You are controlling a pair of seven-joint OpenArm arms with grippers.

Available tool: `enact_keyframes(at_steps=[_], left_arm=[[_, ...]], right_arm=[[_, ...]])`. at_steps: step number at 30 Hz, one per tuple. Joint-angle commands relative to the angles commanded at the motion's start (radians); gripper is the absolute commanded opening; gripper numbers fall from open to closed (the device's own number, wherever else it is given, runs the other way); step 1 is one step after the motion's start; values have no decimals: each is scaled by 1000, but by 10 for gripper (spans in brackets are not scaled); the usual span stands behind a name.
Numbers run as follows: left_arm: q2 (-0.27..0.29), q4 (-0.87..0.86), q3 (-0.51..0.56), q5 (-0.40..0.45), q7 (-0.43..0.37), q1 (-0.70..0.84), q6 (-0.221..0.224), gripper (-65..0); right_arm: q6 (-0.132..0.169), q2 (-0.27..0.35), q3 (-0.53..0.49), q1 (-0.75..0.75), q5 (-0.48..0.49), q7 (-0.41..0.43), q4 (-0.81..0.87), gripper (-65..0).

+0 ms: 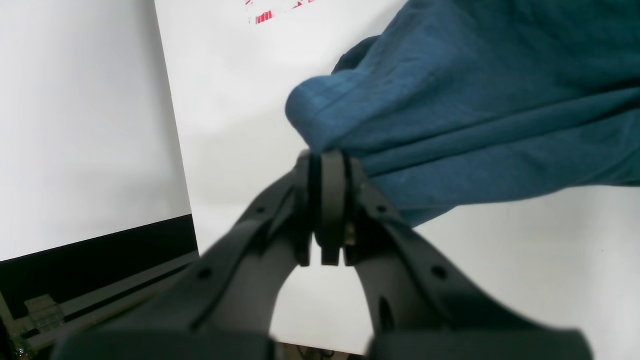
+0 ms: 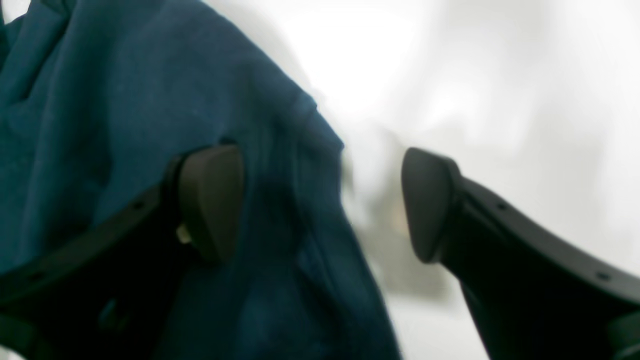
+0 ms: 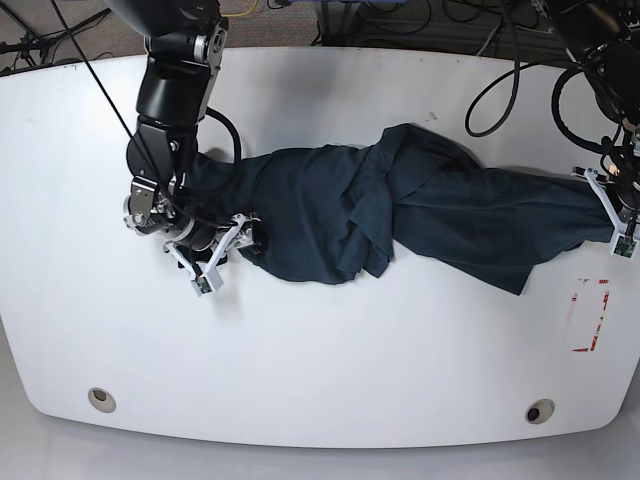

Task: Fold the T-shirt properly
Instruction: 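Open the right gripper and regrasp the shirt edge beside it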

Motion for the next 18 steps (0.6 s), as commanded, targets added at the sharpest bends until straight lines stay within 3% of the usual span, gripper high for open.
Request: enact_keyframes(at_steps=[6,13,18], left_arm=[[0,0,0,0,0,0,0,-650],[-2,0,3,0,0,-3,0,-650],[-2,0,6,2,0,-5,0,-650]], right_arm=[[0,-3,0,-11,0,0,-2,-220],[0,3,0,8,0,12,-95,-453],[0,5,0,3,0,11,-74,-618]])
